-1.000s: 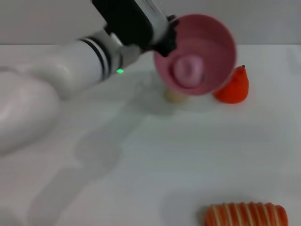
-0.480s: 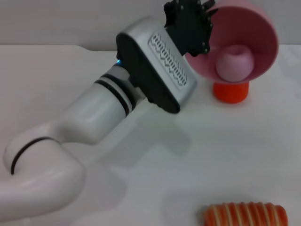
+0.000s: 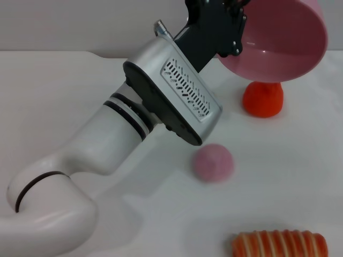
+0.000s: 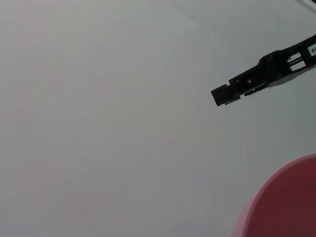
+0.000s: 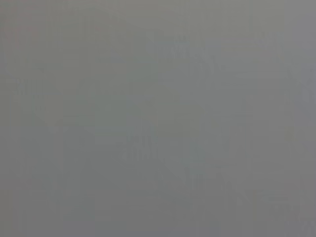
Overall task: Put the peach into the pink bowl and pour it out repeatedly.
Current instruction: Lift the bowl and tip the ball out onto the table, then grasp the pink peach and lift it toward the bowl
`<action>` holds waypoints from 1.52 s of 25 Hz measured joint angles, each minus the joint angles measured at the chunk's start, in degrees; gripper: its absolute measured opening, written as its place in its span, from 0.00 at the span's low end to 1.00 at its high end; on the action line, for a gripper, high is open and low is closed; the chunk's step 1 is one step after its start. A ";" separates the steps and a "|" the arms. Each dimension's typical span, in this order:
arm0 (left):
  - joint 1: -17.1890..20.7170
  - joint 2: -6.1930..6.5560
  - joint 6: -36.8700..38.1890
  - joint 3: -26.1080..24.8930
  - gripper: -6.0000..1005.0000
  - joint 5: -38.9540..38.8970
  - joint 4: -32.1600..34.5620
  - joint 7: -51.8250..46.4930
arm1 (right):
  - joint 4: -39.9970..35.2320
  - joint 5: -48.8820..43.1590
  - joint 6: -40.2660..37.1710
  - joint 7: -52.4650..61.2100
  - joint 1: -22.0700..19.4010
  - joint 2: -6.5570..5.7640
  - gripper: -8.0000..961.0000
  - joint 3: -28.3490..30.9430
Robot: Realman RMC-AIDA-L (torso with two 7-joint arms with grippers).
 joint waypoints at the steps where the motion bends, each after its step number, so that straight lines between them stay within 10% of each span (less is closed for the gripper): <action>1: -0.06 0.00 -0.01 0.02 0.04 0.02 -0.05 0.00 | 0.00 0.01 0.00 0.00 0.05 -0.01 0.40 -0.02; 18: -3.10 0.32 17.09 -9.72 0.04 -5.96 3.25 -5.89 | 0.77 -0.70 -0.01 -0.18 0.52 -0.18 0.40 -1.53; 19: -7.38 0.38 37.79 -21.95 0.04 -10.55 4.75 -6.85 | 0.79 -1.04 -0.01 -0.15 0.54 -0.22 0.40 -1.82; 21: -8.78 0.41 43.27 -26.04 0.04 -11.82 4.69 -7.30 | 0.56 -3.23 0.06 0.62 0.74 -0.40 0.40 -2.28; 29: -25.35 1.77 84.87 -69.01 0.04 -3.50 -5.40 -9.42 | -10.64 -28.72 0.01 17.26 1.56 -0.67 0.40 -2.22; 38: -25.49 5.33 97.23 -75.74 0.04 1.05 -3.89 -11.79 | -35.64 -78.82 -17.48 57.99 7.77 -0.78 0.40 -2.73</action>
